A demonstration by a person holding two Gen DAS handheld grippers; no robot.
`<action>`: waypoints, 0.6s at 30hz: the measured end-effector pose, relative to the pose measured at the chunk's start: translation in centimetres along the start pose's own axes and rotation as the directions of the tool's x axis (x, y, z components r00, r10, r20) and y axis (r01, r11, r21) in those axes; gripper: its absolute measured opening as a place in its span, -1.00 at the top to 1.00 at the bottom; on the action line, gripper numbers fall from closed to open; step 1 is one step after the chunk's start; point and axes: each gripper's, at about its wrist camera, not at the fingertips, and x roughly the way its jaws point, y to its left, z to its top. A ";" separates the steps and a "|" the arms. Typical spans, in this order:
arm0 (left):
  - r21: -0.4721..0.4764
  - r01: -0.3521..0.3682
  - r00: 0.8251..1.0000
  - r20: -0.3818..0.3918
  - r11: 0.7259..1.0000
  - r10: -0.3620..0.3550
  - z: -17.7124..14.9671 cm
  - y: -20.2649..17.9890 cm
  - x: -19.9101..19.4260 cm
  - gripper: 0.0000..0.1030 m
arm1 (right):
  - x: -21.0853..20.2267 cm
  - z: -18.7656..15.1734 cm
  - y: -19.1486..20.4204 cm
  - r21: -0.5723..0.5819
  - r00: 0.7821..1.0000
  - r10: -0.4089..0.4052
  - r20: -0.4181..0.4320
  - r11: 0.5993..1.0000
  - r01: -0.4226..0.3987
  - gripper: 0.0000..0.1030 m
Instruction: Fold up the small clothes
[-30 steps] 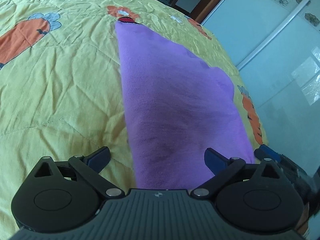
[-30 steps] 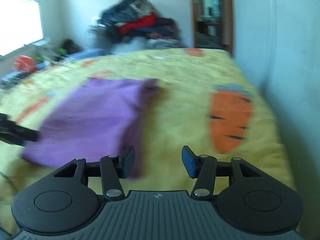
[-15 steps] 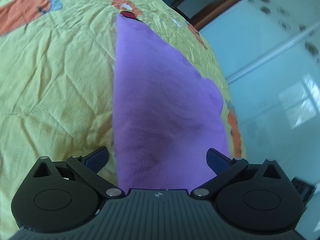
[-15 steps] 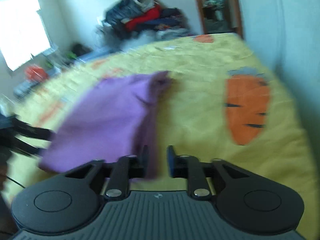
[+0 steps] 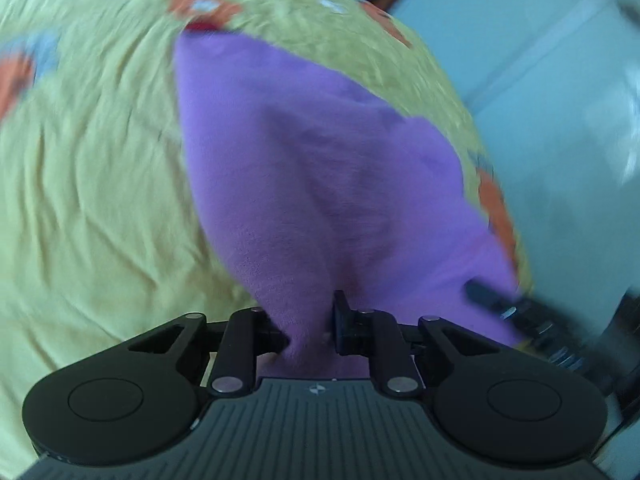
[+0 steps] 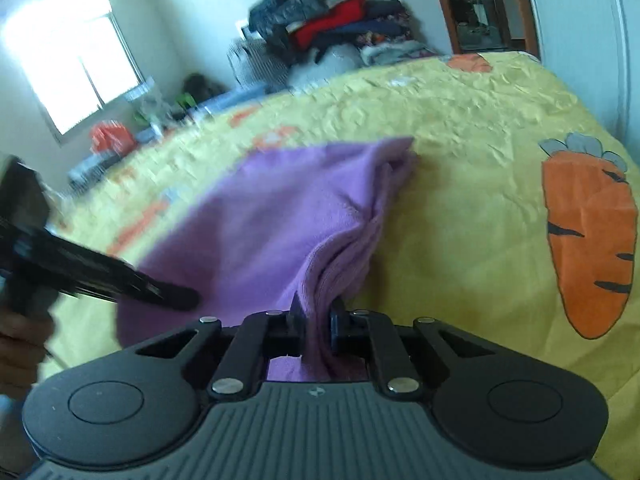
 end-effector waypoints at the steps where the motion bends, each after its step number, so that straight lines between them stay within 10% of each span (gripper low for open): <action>1: 0.044 -0.014 1.000 -0.005 0.999 0.014 0.1 -0.3 -0.8 0.63 | -0.6 0.1 0.2 0.017 1.000 0.012 0.012 1.000 -0.012 0.82; 5: 0.059 -0.042 0.998 -0.051 0.997 0.045 -1.1 1.1 -1.8 0.59 | -0.5 -1.2 -0.3 0.021 0.996 -0.055 -0.072 0.998 0.056 0.79; 10: -0.040 -0.023 1.000 0.014 0.999 0.024 -1.8 4.5 -3.0 -0.27 | -0.1 1.0 -3.8 0.146 0.999 -0.042 0.020 0.988 0.039 0.06; 12: -0.091 -0.004 0.995 0.098 0.996 0.013 0.0 6.1 -3.6 -0.63 | 1.8 3.2 -5.5 0.197 0.999 0.005 0.053 0.980 -0.016 -0.70; 18: -0.242 0.085 0.985 0.164 0.967 -0.045 8.0 10.5 0.6 -0.79 | 10.1 8.2 -10.6 0.334 0.992 0.125 -0.033 0.937 -0.107 -0.69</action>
